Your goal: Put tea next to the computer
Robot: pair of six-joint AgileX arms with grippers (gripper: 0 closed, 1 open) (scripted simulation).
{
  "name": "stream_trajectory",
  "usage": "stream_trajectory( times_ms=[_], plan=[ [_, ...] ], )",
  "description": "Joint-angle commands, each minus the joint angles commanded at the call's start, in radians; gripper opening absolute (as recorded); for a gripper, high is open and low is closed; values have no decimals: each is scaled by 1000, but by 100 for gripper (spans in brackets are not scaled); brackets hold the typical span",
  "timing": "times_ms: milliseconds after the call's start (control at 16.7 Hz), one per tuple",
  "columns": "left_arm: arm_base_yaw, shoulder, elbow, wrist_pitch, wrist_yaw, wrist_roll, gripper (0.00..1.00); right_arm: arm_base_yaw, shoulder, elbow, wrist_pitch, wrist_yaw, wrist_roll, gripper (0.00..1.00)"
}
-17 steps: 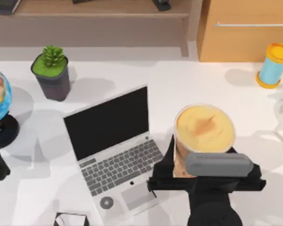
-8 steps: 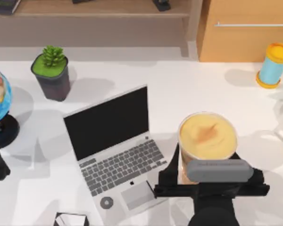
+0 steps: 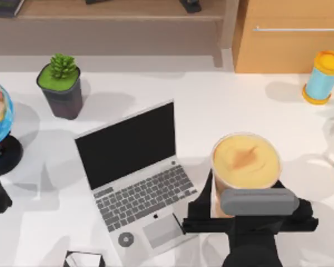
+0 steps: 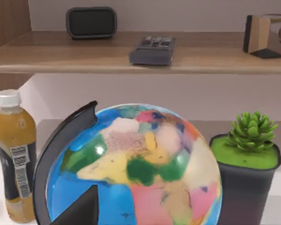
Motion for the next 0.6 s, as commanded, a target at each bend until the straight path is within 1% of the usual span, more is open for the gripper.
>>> stream_trajectory(
  times_ms=[240, 300, 600],
  plan=[
    [0, 0, 0, 0, 0, 0, 100, 0, 0, 0, 0, 0, 0, 98],
    [0, 0, 0, 0, 0, 0, 100, 0, 0, 0, 0, 0, 0, 100],
    [0, 0, 0, 0, 0, 0, 100, 0, 0, 0, 0, 0, 0, 100]
  ],
)
